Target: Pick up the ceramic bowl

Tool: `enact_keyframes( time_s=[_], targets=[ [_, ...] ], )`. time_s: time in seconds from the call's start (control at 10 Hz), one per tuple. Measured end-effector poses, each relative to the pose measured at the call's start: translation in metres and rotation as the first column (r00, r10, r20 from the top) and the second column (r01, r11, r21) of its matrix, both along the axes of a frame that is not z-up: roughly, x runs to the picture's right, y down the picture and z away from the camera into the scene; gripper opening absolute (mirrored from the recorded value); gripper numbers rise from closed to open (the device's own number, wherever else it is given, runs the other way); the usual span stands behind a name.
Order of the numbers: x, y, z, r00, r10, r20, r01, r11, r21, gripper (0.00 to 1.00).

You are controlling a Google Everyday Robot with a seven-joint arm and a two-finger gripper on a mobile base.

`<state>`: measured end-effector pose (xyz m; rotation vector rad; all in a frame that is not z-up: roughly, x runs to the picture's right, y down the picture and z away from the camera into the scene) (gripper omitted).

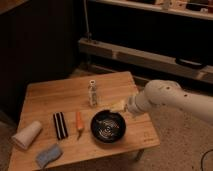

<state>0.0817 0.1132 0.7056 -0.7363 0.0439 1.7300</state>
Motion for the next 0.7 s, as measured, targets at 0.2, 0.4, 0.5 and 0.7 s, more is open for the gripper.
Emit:
enact_keyframes(
  time_s=[0.2, 0.4, 0.5, 0.7],
  targets=[
    [-0.004, 0.005, 0.011, 1.0, -0.01, -0.009, 0.01, 0.9996, -0.025, 0.73],
    [-0.005, 0.009, 0.021, 1.0, -0.018, -0.02, 0.017, 0.9986, -0.05, 0.73],
    [-0.005, 0.011, 0.024, 1.0, -0.02, -0.024, 0.018, 0.9981, -0.058, 0.73],
    [-0.004, 0.016, 0.032, 1.0, -0.016, -0.027, 0.014, 0.9971, -0.075, 0.73]
  ],
)
